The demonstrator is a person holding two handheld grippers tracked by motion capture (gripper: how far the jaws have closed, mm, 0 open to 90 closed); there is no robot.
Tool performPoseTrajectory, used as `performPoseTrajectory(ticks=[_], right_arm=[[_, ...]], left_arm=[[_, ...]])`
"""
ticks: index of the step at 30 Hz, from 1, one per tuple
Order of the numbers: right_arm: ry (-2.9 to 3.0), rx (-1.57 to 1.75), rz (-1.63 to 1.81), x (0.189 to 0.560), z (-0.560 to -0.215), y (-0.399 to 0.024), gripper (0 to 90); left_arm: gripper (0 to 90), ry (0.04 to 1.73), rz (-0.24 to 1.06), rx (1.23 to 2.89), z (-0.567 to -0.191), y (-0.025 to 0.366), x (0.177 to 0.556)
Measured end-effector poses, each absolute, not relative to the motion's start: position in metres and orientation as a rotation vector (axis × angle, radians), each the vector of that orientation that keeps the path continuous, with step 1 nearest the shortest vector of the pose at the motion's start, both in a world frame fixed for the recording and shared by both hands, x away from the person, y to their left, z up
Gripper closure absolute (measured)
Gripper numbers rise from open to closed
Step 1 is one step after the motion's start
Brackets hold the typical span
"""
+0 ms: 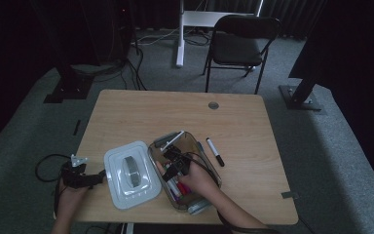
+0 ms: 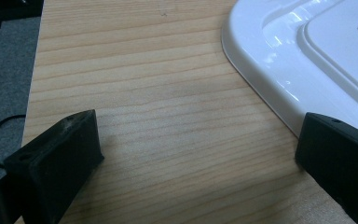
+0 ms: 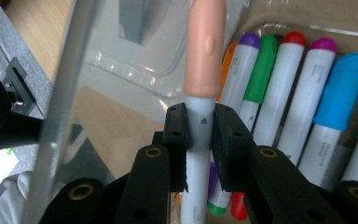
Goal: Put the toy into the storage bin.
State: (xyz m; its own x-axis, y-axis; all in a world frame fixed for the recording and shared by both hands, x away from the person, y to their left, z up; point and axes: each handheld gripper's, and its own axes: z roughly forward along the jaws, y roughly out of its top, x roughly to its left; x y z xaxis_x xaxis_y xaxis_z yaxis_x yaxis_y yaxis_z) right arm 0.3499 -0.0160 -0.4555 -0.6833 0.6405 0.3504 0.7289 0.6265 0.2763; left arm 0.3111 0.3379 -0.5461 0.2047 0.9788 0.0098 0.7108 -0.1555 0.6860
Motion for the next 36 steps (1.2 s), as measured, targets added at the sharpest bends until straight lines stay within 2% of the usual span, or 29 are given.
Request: performPoseTrajectory(ticks=[8, 16, 27, 30, 36], right_arm=[[-2.627, -1.095, -0.524, 0.351, -0.467, -0.010, 75.3], [-2.664, -1.108, -0.559, 0.352, -0.457, -0.021, 70.8], [-2.666, -1.148, -0.733, 0.355, -0.416, -0.060, 64.9], [-2.661, -1.197, -0.810, 0.358, -0.398, -0.080, 61.0], [-2.678, -1.287, -0.887, 0.369, -0.374, -0.114, 59.0]], left_arm=[[0.5, 1.564, 0.632, 1.936, -0.546, 0.338, 0.311], [0.5, 1.565, 0.632, 1.934, -0.546, 0.338, 0.311], [0.5, 1.564, 0.633, 1.935, -0.546, 0.338, 0.311], [0.5, 1.564, 0.632, 1.936, -0.546, 0.338, 0.311], [0.5, 1.564, 0.632, 1.936, -0.546, 0.338, 0.311]])
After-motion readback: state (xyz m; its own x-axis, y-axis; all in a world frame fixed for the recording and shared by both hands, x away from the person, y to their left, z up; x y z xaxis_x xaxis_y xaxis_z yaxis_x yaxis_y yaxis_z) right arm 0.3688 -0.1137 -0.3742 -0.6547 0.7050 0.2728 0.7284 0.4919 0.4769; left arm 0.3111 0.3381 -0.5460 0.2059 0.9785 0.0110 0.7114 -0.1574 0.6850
